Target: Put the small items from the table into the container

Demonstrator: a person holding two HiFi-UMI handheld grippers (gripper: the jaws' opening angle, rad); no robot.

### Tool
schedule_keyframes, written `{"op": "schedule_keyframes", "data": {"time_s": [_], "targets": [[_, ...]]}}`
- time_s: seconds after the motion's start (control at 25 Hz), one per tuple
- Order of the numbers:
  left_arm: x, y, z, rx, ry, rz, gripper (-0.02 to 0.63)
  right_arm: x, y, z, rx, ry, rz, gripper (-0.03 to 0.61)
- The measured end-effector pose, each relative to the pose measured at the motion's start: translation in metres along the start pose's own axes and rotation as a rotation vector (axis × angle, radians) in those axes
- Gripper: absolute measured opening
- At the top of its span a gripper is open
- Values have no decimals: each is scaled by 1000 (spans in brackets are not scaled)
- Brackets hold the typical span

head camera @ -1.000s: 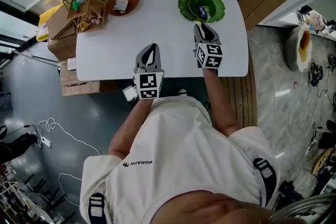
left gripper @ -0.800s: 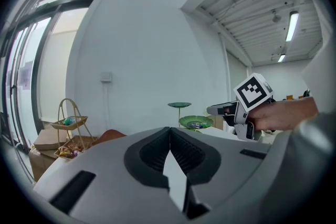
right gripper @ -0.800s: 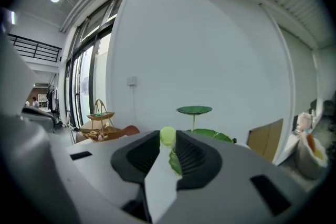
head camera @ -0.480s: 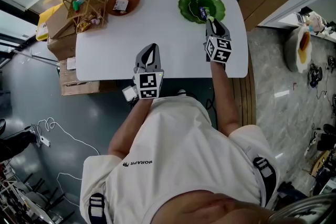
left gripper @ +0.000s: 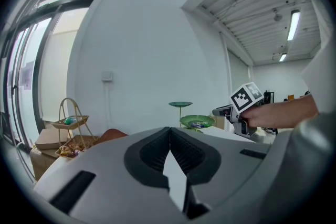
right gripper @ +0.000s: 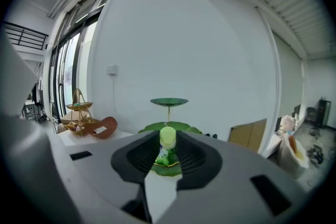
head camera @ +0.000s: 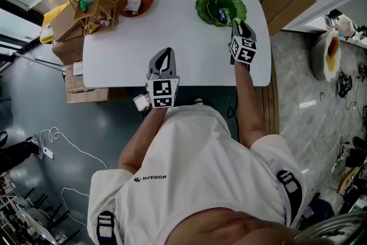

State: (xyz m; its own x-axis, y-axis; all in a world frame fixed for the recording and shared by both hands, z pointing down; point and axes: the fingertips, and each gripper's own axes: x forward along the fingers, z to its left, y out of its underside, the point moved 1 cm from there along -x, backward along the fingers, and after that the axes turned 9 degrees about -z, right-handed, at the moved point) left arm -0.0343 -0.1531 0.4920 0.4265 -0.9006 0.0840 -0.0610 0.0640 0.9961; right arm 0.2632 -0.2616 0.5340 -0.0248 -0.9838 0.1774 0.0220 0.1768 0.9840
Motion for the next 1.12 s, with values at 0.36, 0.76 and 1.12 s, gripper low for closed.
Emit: {"op": "schedule_keyframes", "data": {"time_s": [0.36, 0.76, 1.12], "targets": [[0, -3, -2, 13, -7, 3, 5, 19, 28, -17, 9, 2, 90, 102], [1, -1, -2, 19, -14, 9, 5, 30, 47, -17, -3, -17, 138, 103], [1, 0, -2, 20, -22, 14, 5, 34, 51, -18, -3, -23, 152, 103]]}}
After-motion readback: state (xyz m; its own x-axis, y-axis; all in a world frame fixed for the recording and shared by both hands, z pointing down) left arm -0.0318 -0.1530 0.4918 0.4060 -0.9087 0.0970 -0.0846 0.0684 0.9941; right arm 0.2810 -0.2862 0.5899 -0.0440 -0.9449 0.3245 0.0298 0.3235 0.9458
